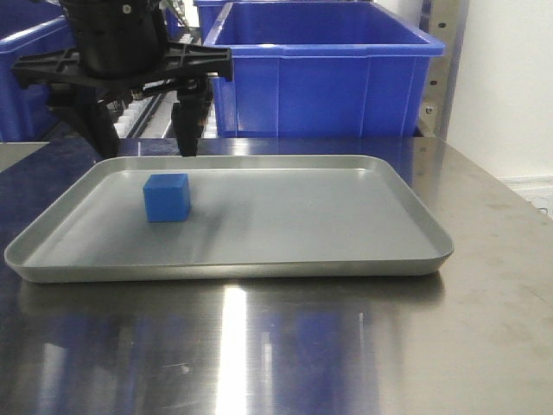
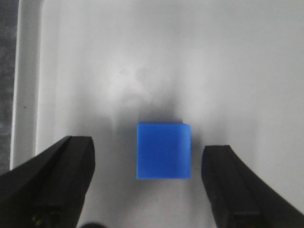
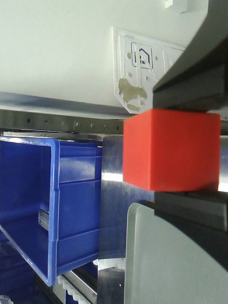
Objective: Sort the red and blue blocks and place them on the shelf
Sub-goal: 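Lower the left gripper over the blue cube and close on it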
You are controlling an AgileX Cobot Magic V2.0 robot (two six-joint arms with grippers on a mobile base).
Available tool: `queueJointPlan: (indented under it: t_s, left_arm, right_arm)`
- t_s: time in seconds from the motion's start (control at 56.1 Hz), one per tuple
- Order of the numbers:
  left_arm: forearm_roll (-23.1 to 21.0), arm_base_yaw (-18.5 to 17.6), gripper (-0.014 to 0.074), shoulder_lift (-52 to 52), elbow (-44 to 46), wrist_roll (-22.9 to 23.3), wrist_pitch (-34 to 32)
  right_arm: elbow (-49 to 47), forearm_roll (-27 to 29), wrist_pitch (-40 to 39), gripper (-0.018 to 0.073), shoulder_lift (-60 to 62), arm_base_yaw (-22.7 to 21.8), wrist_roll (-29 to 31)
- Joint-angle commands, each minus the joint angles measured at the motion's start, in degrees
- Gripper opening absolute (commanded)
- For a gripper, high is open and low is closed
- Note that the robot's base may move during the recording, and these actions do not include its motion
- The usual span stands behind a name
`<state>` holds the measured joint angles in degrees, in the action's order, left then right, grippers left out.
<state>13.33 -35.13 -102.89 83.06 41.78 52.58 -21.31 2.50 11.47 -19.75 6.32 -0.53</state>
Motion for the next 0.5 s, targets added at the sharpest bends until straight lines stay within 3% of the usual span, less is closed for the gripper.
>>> queueJointPlan:
  t_s: [0.0,0.16,0.481]
  left_arm:
    - [0.7,-0.68,0.0538,1.45,1.88,1.35,-1.95]
    - [0.84,-0.68,0.0538,-0.16,1.88,5.0,-1.6]
    - [0.92,-1.5,0.0538,-2.13,1.88,5.13,-1.7]
  right_arm:
    - [-1.61,-0.31,-4.9,0.0361,-0.29,-0.21,0.53]
    - [-1.61,-0.31,-4.9,0.0361,-0.29,-0.21,0.53]
    - [-1.61,-0.31,-4.9,0.0361,-0.29,-0.21,0.53]
